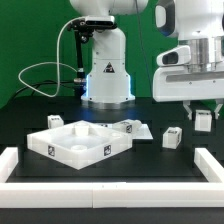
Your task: Assemble one leg
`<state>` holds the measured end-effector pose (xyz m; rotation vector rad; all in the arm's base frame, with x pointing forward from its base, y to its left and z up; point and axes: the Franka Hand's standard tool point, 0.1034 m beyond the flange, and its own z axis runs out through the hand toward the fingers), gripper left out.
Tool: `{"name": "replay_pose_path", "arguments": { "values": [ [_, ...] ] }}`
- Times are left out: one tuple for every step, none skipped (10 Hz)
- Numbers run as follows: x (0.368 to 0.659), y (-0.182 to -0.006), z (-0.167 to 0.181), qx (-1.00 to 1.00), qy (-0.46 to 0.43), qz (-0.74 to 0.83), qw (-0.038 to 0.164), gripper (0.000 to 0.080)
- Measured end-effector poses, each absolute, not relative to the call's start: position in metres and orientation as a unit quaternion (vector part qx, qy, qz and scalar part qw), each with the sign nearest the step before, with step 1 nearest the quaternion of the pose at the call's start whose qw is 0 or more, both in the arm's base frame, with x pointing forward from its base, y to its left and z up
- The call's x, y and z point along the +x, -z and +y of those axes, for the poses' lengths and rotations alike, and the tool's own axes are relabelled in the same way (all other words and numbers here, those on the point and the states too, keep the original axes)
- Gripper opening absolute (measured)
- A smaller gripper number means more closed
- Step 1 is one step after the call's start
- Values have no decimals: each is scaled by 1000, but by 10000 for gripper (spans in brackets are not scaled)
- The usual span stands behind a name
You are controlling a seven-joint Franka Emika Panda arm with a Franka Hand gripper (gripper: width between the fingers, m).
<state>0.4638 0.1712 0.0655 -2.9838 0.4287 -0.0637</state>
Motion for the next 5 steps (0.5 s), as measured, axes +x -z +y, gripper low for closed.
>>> {"name": "replay_pose_path", "arguments": {
  "values": [
    [460,-52,169,-988,19,142,61,284],
    [452,-37,175,-988,12,142,58,284],
    [446,-26,178,-989,5,139,56,284],
    [443,-19,178,-989,-1,139,54,284],
    [443,-18,178,-989,-2,139,53,284]
  ]
}}
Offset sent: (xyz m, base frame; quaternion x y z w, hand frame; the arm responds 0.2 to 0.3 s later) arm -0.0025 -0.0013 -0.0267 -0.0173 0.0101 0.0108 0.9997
